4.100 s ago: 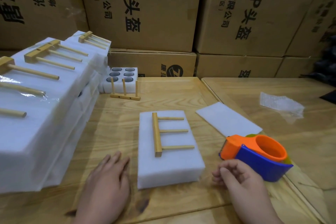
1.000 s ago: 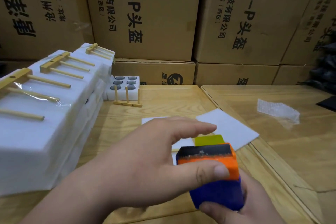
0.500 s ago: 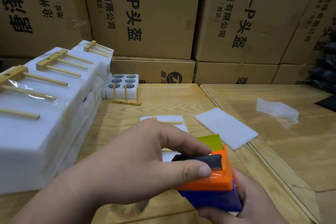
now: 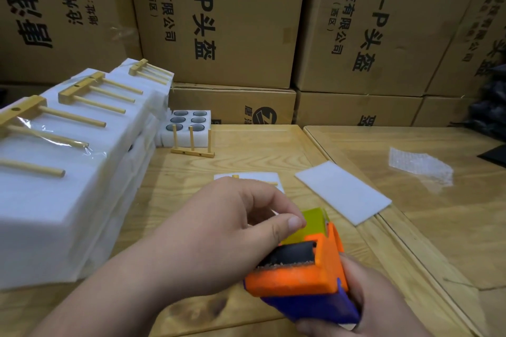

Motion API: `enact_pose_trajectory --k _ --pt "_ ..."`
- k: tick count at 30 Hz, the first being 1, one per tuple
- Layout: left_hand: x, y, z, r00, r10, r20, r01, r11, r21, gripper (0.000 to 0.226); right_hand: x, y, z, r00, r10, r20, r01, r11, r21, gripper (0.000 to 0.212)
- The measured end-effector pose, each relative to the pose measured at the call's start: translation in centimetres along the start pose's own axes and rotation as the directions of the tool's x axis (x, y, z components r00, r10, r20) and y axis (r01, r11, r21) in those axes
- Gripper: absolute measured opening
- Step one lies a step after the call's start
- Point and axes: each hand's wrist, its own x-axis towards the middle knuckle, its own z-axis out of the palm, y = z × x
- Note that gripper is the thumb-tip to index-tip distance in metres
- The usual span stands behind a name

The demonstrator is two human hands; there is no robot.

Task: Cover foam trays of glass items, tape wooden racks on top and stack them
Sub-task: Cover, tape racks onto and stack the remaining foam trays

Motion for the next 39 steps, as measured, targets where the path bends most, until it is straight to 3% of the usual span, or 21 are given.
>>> enact_pose_trajectory --k 2,9,16,23,31,33,37,39 --pt "-0.1 0.5 0.1 0.995 0.063 -0.077 -0.058 0.996 0.061 0.004 0.0 0.8 0.2 0.994 -0.068 -0.085 0.071 0.997 0.04 0.077" --pt "-0.1 0.7 0.5 0.914 0.321 -0.246 -0.233 0.915 0.33 0.014 0.7 1.2 0.2 0.956 -0.165 -0.244 0.169 0.986 -0.006 0.08" --pt "-0.4 0.8 1.1 0.826 0.484 -0.29 -0.324 0.827 0.459 0.022 2.0 1.2 -0.5 0.918 -0.301 -0.259 0.293 0.953 -0.071 0.057" --pt "-0.6 0.9 0.2 0.791 0.49 -0.366 -0.286 0.826 0.487 0.024 3.3 1.2 -0.9 0.881 -0.391 -0.267 0.373 0.921 -0.115 0.041" --pt "0.3 -0.4 -0.6 0.669 0.504 -0.546 -0.251 0.845 0.472 0.012 5.8 1.4 -2.6 0.874 -0.41 -0.261 0.35 0.903 -0.249 0.031" --pt "0.8 -0.5 -1.6 0.646 0.453 -0.614 -0.248 0.886 0.393 0.012 6.2 1.7 -3.6 0.892 -0.362 -0.27 0.308 0.925 -0.22 0.032" --pt "2.2 -1.4 -2.4 0.726 0.226 -0.65 -0.166 0.974 0.153 0.017 6.8 2.4 -4.8 0.923 -0.287 -0.256 0.231 0.946 -0.229 0.036" --pt "2.7 -1.9 -2.6 0.723 0.168 -0.67 -0.146 0.985 0.089 0.015 7.2 2.2 -5.1 0.926 -0.272 -0.262 0.199 0.941 -0.274 0.037"
